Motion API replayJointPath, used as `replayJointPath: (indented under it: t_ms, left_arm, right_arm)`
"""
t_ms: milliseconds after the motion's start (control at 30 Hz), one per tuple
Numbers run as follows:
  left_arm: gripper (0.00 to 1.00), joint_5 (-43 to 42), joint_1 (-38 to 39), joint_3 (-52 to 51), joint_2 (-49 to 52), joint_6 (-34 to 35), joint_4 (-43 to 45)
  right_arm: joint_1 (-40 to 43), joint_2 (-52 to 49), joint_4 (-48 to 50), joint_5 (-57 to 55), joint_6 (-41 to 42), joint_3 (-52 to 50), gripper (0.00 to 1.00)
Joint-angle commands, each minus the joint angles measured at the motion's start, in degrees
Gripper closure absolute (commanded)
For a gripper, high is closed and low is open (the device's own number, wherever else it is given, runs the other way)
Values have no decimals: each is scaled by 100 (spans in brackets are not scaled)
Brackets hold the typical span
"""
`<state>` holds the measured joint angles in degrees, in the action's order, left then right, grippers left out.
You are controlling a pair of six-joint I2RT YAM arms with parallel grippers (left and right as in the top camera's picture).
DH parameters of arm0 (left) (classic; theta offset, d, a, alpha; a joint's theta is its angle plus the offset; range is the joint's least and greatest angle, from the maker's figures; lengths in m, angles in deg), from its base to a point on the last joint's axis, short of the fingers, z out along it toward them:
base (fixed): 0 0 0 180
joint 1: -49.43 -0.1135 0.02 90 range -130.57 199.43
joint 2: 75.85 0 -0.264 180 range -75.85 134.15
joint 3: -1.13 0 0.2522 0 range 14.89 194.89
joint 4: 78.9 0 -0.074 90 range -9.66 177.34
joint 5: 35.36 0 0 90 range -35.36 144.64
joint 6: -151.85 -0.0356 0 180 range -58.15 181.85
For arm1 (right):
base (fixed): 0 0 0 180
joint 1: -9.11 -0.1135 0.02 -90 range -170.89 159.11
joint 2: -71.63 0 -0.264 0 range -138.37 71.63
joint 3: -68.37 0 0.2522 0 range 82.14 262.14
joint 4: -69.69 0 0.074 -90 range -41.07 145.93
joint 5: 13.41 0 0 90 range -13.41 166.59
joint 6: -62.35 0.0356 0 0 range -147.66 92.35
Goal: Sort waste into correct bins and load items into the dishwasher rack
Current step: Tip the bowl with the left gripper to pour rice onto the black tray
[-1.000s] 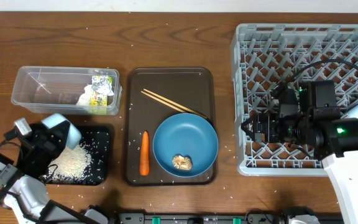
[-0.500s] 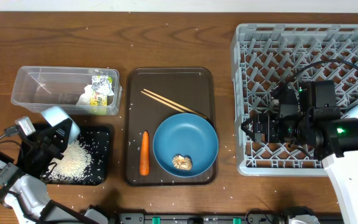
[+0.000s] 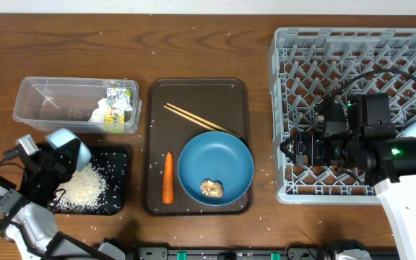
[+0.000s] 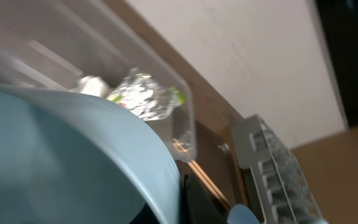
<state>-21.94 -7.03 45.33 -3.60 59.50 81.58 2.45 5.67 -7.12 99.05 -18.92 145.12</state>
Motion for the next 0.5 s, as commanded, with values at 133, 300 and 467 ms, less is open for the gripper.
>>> replayJointPath:
  t_ms: [133, 300, 467]
  left_arm:
    - [94, -503, -2, -33, 33, -232, 223]
    - [94, -857, -2, -33, 35, -850, 160]
    - [94, 649, -2, -68, 37, 507, -201]
  right_arm:
    - [-87, 4, 4, 2, 63, 70, 12]
    - [-87, 4, 11, 2, 63, 70, 12]
    - [-87, 4, -20, 2, 63, 70, 12]
